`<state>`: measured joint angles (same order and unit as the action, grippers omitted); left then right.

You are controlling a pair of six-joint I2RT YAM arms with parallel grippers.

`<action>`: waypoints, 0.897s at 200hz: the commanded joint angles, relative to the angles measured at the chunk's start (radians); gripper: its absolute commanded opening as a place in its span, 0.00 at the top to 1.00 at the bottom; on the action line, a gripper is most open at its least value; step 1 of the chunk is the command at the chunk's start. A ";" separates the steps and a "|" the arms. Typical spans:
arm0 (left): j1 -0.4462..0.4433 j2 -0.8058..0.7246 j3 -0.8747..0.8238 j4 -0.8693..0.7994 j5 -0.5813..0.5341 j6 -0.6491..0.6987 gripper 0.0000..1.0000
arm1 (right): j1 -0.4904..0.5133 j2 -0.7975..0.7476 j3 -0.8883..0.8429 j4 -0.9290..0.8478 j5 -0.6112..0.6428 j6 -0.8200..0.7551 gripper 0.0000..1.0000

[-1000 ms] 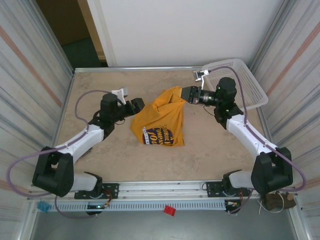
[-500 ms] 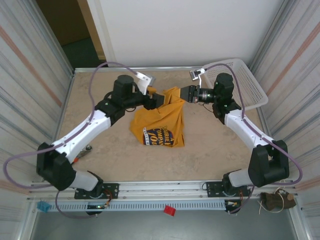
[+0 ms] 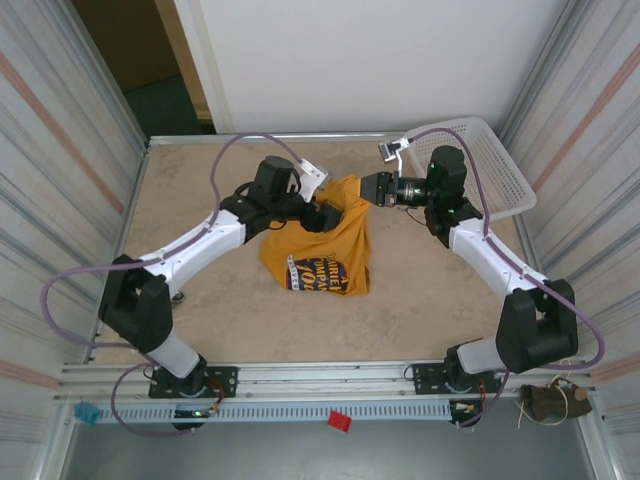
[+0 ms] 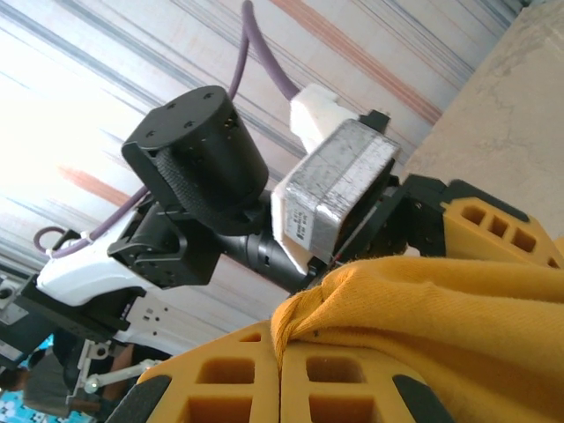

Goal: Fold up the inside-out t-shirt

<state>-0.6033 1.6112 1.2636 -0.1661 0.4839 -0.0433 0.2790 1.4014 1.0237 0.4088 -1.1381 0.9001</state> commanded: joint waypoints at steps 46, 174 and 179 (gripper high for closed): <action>0.102 -0.023 0.030 0.200 0.256 -0.251 1.00 | -0.102 0.066 -0.044 -0.021 0.032 -0.070 1.00; 0.138 -0.169 -0.183 0.576 0.226 -0.723 1.00 | 0.078 -0.246 0.003 -0.656 0.727 -0.140 0.23; 0.134 -0.170 -0.182 0.572 0.218 -0.721 1.00 | 0.098 -0.245 0.012 -0.656 0.752 -0.131 0.22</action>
<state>-0.4538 1.4982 1.0874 0.3866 0.7578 -0.7456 0.3027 1.1828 0.9909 -0.1459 -0.5701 0.7574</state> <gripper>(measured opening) 0.054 0.770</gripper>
